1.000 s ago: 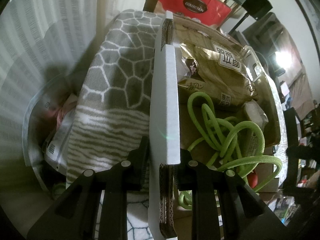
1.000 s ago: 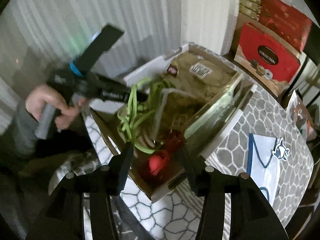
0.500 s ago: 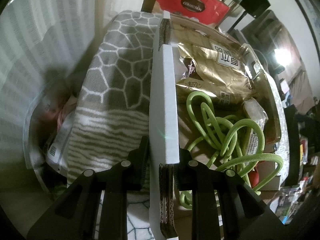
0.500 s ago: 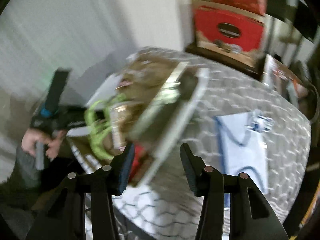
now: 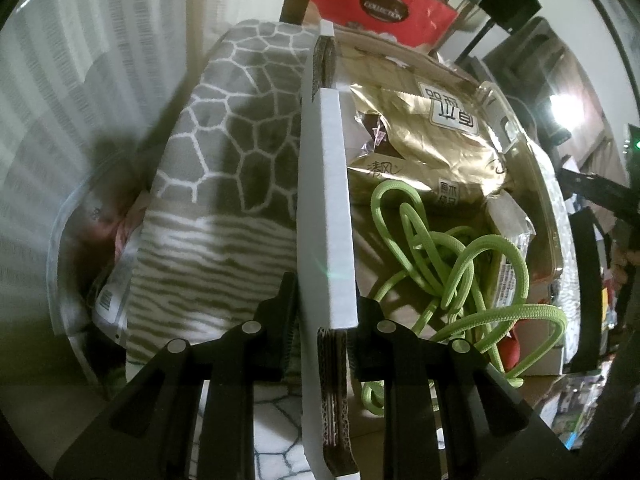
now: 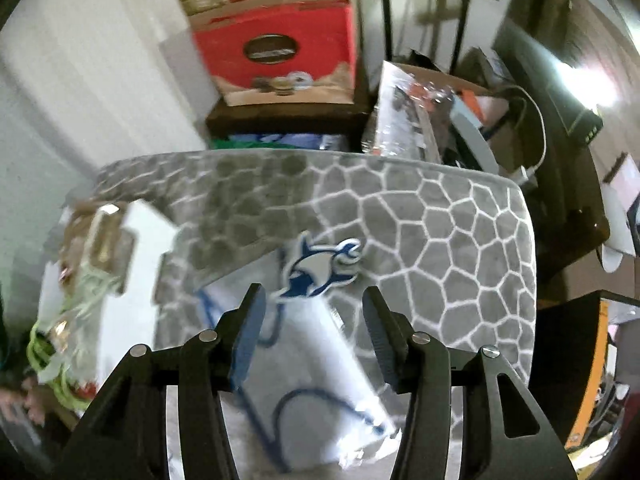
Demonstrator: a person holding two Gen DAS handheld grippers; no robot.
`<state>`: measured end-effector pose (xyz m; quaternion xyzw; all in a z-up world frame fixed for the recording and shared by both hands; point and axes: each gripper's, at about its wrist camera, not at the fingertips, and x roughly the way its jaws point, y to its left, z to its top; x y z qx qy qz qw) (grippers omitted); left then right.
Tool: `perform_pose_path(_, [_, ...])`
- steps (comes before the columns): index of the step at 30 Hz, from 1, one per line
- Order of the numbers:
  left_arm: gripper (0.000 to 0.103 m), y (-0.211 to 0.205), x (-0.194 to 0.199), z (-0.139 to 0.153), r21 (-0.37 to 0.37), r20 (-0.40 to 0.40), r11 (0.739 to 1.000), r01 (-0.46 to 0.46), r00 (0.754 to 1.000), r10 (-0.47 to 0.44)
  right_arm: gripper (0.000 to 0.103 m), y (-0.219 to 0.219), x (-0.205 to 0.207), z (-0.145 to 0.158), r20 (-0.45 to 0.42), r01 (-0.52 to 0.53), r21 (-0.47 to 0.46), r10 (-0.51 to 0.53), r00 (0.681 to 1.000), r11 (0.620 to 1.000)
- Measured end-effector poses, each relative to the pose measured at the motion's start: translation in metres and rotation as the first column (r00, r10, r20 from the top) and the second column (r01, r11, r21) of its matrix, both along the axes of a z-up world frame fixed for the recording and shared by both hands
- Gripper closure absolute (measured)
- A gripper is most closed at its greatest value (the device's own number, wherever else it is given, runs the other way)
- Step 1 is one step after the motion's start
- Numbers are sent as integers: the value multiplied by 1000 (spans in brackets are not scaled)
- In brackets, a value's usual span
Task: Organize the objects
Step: 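Lower the red cable into the box with the right tool and release, then grasp the blue shark sticker with the right tool and drop it into the box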
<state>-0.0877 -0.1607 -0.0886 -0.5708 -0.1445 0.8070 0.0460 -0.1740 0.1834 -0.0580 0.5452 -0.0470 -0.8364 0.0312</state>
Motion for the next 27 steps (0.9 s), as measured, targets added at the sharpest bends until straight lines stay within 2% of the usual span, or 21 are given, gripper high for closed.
perform_pose_path(6, [83,3,-1,0,0,0,1000,1,1000,-1,43,2,-19,-22,39,77,-44,-75,996,996])
perform_pose_path(11, [83,1,0,-1,8,0,1000,6,1000,-6,33,-11,-28,-30,49,80,-30,-79,996,996])
perform_pose_path(15, [83,-1,2,-2,17,-2,1000,7,1000,-7,34,-25,-30,-39,67,44,72,-49,997,996])
perform_pose_path(17, [83,-2,3,-3,20,-3,1000,7,1000,-7,39,-26,-29,-45,69,33,86,-39,997,996])
perform_pose_path(19, [83,-1,4,-3,22,-4,1000,6,1000,-6,47,-24,-27,-44,60,31,80,-36,998,996])
perform_pose_path(24, [83,-1,7,-5,27,-4,1000,7,1000,-6,47,-18,-24,-39,67,32,45,-35,997,998])
perform_pose_path(27, [83,-1,8,-5,40,-1,999,7,1000,-7,47,-19,-16,-25,41,31,11,-31,999,999])
